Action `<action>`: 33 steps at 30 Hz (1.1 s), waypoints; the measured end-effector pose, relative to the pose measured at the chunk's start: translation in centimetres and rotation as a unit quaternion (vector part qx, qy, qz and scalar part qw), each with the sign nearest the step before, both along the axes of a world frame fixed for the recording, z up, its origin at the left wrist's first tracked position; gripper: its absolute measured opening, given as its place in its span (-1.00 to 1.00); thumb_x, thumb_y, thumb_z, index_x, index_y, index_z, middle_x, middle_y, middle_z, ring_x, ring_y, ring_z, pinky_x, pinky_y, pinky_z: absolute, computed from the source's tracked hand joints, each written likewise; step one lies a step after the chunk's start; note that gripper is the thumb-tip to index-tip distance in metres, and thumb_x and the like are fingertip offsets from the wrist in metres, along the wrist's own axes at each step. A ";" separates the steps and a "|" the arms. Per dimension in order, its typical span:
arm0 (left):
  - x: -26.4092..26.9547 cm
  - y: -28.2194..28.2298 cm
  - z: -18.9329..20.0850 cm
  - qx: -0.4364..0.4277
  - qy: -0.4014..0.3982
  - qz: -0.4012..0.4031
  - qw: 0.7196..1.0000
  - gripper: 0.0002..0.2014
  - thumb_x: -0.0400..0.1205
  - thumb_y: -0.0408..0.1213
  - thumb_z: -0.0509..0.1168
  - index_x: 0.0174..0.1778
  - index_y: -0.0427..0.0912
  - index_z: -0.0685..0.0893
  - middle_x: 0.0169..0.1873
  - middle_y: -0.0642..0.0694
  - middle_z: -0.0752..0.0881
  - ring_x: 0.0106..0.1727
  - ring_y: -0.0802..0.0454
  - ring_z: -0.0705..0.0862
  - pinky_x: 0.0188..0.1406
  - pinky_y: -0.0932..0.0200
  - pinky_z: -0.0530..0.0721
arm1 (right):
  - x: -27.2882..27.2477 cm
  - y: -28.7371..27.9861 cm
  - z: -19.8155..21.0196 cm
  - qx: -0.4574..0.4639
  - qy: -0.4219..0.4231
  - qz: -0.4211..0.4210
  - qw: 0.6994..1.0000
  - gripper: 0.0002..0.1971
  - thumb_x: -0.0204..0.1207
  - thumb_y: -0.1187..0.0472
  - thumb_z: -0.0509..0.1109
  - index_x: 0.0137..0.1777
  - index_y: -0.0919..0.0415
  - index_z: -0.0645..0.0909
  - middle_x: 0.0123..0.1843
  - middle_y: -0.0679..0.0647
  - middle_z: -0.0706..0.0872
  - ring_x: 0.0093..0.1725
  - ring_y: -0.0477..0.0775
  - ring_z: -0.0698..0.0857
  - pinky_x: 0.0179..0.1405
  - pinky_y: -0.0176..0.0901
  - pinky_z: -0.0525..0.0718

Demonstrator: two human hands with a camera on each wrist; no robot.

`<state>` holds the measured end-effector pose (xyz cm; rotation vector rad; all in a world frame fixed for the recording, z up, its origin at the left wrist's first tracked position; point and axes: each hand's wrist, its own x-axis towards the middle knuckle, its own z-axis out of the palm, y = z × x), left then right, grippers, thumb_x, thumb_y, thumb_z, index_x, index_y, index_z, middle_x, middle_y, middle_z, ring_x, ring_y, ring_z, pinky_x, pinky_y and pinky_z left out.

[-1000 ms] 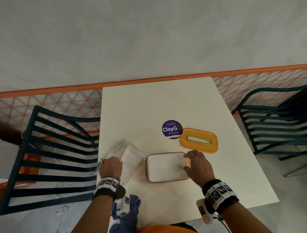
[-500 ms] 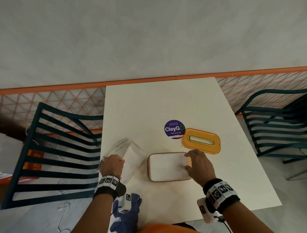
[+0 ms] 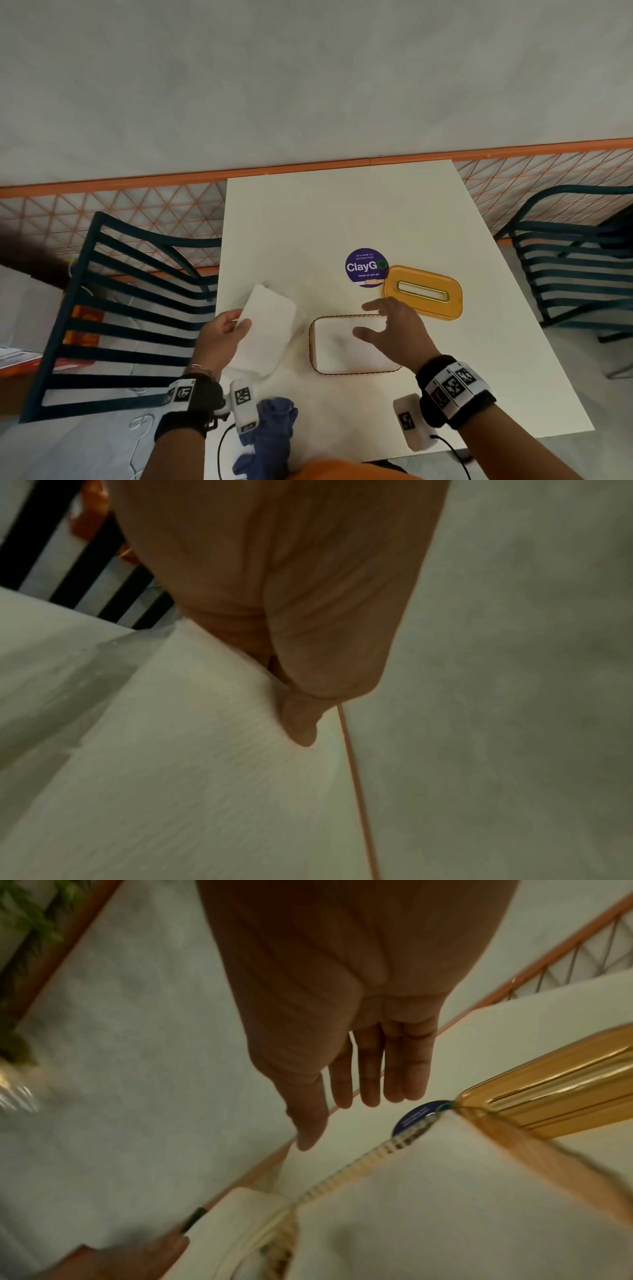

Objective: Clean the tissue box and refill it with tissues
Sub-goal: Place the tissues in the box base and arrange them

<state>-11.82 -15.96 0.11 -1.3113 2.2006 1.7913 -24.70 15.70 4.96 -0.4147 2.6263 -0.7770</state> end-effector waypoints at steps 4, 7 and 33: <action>1.5 -0.4 2.4 0.120 0.060 0.043 0.990 -0.79 0.74 -0.29 0.36 0.21 0.06 0.81 0.12 -0.11 0.88 0.16 -0.14 0.84 0.27 -0.20 0.76 | 0.3 -2.4 1.4 -0.068 -0.113 0.031 0.991 -0.34 0.24 -0.38 0.60 0.32 -0.16 0.64 0.29 -0.26 0.69 0.19 -0.22 0.67 0.22 -0.09 0.72; 1.8 0.1 4.2 0.198 0.112 0.046 0.973 -0.74 0.79 -0.36 0.24 0.24 0.00 0.78 0.18 -0.13 0.85 0.24 -0.18 0.79 0.27 -0.18 0.70 | 0.7 -4.5 2.5 -0.119 -0.235 0.060 0.963 -0.18 0.18 -0.39 0.64 0.42 -0.08 0.58 0.29 -0.24 0.71 0.20 -0.22 0.71 0.20 -0.16 0.74; -4.9 14.8 5.9 0.105 0.126 -0.121 0.979 -0.62 0.53 -0.63 0.33 0.03 0.00 0.71 -0.13 0.05 0.82 -0.02 0.07 0.76 -0.10 0.33 0.68 | 0.1 1.2 3.1 -0.338 -0.178 -0.081 0.921 -0.67 0.27 0.26 0.76 0.01 0.26 0.78 -0.02 0.34 0.84 -0.11 0.20 0.81 0.04 0.24 0.77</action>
